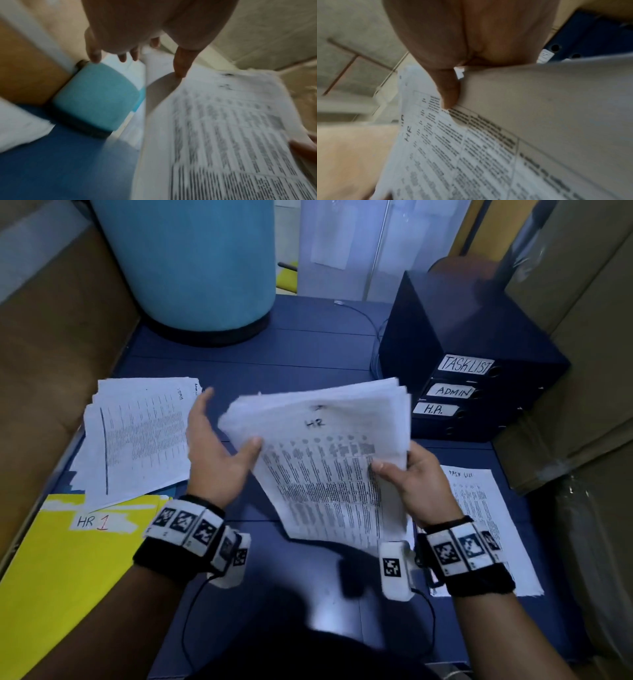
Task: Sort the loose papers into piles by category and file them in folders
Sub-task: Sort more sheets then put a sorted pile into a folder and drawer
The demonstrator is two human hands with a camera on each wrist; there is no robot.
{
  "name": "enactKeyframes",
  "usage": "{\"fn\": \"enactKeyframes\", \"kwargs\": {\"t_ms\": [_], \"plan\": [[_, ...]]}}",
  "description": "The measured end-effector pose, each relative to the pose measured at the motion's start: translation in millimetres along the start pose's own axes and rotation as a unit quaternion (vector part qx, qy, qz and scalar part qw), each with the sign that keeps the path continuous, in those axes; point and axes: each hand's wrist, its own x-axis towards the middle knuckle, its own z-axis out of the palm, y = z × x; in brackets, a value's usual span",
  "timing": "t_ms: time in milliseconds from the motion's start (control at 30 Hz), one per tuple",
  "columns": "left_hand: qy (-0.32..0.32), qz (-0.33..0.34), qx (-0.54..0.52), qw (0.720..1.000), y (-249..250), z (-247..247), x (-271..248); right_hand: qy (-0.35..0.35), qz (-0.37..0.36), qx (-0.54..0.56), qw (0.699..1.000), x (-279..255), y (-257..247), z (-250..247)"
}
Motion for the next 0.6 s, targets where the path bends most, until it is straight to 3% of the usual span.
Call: {"fn": "enactKeyframes", "kwargs": {"t_ms": [67,133,233,400,467,600], "plan": [[-0.094,-0.119,-0.127,0.980,-9.6,-2.1,-5.7,0.003,0.032,0.090,0.995,-2.3,1.6,-6.1],[-0.160,-0.174,-0.171,0.956,-8.5,3.9,-11.3,0.002,0.047,0.130,0.990,-1.3,5.1,-6.2],[-0.116,-0.125,-0.119,0.978,-3.3,17.2,-15.8,0.026,0.041,0.079,0.996,0.7,6.1,2.1],[-0.032,-0.026,-0.140,0.989,11.1,26.1,-24.8,0.076,-0.035,0.043,0.996,-1.1,10.5,7.7],[-0.036,-0.023,-0.128,0.991,-0.3,31.5,-37.0,0.078,-0.007,0.027,0.997,-4.9,29.2,10.2],[-0.104,-0.100,-0.090,0.985,-34.8,48.9,-73.9,0.059,0.128,-0.043,0.989,-19.4,90.6,22.5]]}}
